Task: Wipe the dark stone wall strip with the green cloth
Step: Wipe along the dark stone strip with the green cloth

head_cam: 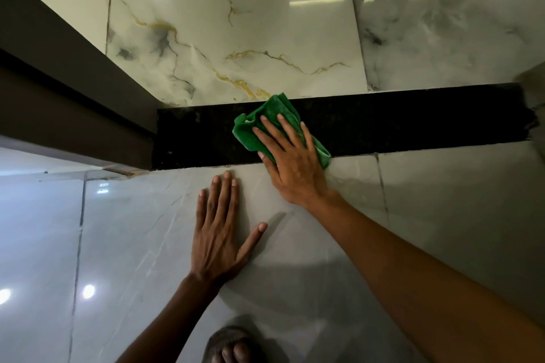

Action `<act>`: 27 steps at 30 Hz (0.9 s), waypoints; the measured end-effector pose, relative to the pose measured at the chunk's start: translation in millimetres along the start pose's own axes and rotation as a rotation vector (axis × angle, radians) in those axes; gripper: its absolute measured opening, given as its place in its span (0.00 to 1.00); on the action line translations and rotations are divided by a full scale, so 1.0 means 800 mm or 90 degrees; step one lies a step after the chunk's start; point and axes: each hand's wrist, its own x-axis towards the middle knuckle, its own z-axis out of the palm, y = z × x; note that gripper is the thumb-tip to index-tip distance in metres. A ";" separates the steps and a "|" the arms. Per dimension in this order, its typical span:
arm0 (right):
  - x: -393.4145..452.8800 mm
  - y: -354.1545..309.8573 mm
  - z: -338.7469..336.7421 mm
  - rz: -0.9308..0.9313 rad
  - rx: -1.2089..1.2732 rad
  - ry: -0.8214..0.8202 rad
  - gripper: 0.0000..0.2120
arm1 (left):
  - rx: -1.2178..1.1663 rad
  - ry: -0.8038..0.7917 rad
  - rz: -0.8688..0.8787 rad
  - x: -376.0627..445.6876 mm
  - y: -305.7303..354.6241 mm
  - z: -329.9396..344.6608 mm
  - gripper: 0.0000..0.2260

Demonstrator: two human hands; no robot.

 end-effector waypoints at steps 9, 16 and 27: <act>-0.003 0.006 0.002 0.032 0.013 0.014 0.26 | 0.035 -0.019 0.024 0.012 0.012 0.002 0.45; -0.017 0.094 -0.024 0.146 0.003 0.028 0.26 | 0.039 -0.021 0.036 0.013 0.012 -0.001 0.44; -0.049 0.316 -0.114 0.501 -0.013 0.031 0.29 | 0.046 -0.027 0.033 0.013 0.012 -0.001 0.45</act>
